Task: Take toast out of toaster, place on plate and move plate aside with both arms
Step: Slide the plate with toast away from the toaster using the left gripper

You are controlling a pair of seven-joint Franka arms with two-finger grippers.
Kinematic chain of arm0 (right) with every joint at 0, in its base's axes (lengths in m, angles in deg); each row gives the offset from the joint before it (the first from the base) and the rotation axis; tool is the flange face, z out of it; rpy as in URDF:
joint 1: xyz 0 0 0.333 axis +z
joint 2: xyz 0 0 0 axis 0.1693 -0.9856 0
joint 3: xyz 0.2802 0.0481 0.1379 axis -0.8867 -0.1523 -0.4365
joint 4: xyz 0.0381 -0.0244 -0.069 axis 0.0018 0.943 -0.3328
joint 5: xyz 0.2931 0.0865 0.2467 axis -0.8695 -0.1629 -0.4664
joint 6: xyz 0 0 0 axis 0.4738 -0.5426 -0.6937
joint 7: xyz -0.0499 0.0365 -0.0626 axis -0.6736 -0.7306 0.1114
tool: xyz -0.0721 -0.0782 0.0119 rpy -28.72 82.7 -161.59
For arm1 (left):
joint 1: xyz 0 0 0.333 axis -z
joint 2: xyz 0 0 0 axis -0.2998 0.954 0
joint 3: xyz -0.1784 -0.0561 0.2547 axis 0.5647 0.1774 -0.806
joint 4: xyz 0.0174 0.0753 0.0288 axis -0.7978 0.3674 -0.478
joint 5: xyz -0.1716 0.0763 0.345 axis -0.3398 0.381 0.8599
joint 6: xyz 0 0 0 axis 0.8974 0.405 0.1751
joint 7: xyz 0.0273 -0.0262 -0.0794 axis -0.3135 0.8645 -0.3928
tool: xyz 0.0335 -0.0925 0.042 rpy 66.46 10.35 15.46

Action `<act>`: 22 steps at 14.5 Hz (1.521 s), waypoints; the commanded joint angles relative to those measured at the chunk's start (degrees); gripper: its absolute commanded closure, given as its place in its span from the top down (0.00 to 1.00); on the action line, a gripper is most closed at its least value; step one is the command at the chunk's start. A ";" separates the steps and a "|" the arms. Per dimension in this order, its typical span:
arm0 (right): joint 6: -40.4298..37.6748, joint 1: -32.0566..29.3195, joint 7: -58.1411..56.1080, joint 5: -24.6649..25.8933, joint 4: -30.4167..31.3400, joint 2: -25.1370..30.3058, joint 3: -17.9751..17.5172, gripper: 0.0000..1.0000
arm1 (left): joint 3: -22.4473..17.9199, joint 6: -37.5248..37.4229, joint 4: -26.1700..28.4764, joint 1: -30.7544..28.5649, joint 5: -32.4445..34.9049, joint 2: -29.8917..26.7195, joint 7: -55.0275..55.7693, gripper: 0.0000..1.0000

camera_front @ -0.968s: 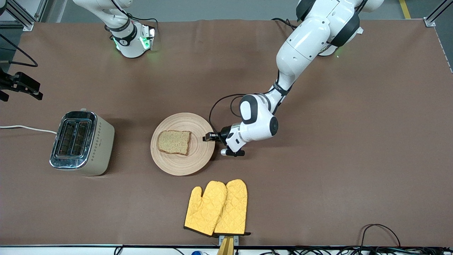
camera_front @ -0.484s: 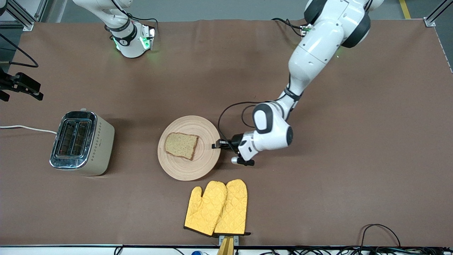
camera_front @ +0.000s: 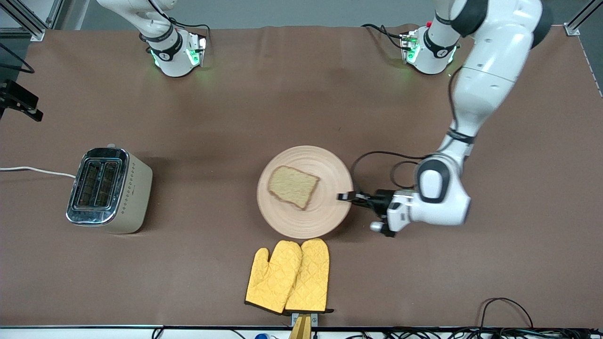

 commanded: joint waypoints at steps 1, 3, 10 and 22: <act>-1.00 -0.16 0.91 -0.74 -0.42 -0.53 -0.19 1.00 | 0.84 -9.76 2.51 -10.12 1.46 -1.92 -6.11 0.00; -1.00 -0.16 0.91 -0.83 -0.33 -0.44 -0.19 1.00 | 1.19 -12.68 2.16 -17.41 8.65 -1.40 -9.63 0.00; -2.50 0.11 1.00 -0.83 -0.15 -0.44 -0.19 1.00 | 0.75 -14.27 -0.48 -31.24 14.65 3.26 -17.99 0.00; -2.94 0.02 0.73 -2.23 -0.15 -0.44 -0.19 1.00 | -0.57 -14.19 -5.38 -34.32 19.28 6.87 -20.99 1.00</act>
